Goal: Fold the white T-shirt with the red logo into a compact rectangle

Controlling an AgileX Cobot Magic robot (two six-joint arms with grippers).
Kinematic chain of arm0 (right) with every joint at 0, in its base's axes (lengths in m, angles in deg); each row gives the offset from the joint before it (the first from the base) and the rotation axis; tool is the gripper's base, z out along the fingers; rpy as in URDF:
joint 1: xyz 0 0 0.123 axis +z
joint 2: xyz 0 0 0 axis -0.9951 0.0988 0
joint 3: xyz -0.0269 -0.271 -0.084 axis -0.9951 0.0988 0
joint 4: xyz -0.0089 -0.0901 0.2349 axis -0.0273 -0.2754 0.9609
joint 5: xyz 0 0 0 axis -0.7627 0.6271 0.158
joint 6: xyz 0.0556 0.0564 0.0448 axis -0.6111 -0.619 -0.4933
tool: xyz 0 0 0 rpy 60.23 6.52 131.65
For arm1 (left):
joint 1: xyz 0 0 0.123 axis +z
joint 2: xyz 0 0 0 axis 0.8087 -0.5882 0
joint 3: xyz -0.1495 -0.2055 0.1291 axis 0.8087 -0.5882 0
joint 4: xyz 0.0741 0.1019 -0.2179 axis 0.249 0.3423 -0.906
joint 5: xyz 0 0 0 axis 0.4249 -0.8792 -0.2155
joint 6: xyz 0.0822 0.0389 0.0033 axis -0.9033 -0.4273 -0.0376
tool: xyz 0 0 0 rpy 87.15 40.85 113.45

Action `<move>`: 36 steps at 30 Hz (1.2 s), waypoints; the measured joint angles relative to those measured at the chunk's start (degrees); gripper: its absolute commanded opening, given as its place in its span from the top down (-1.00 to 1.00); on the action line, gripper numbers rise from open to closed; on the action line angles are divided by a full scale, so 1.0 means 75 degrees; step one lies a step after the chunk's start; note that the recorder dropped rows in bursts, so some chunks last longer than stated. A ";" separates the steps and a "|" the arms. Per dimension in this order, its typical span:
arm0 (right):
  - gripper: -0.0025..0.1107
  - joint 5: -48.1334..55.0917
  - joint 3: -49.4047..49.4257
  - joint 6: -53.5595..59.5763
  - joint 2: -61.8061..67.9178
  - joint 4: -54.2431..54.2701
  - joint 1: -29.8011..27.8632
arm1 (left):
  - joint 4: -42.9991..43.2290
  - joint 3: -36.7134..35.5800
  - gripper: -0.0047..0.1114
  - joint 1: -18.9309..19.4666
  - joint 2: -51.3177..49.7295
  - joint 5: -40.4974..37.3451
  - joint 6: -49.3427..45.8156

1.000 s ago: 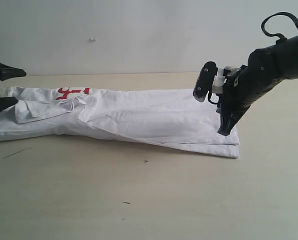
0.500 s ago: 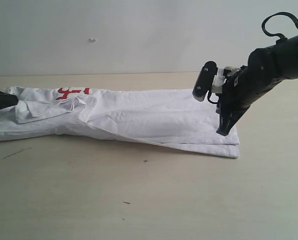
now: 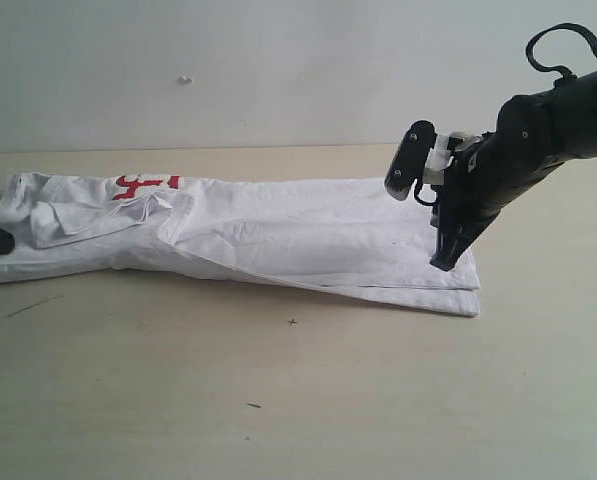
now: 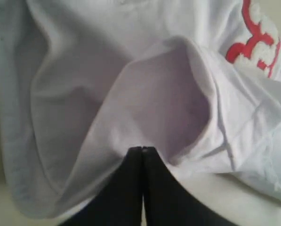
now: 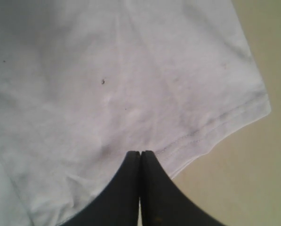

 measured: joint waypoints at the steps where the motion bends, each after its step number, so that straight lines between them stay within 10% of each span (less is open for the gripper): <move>1: 0.96 0.0000 0.0000 0.0000 0.0000 0.0000 0.0000 | 0.0024 0.0000 0.92 -0.0086 0.0000 0.0142 0.0030; 12: 0.96 -0.0029 0.0000 0.0000 0.0000 0.0121 0.0000 | -0.0933 0.0000 0.92 -0.1428 -0.0437 0.0925 -0.0176; 23: 0.96 -0.0029 0.0000 0.0000 0.0000 0.0121 0.0000 | -0.5068 0.0130 0.91 -0.1443 -0.0437 0.2227 -0.1533; 33: 0.96 -0.0029 0.0000 0.0000 0.0000 0.0191 0.0000 | -0.5254 0.0344 -0.14 -0.1108 -0.0422 0.2732 -0.2606; 36: 0.96 -0.0029 0.0000 0.0000 0.0000 0.0406 0.0000 | -0.4798 0.0361 -0.17 -0.0833 -0.0361 0.2465 -0.2757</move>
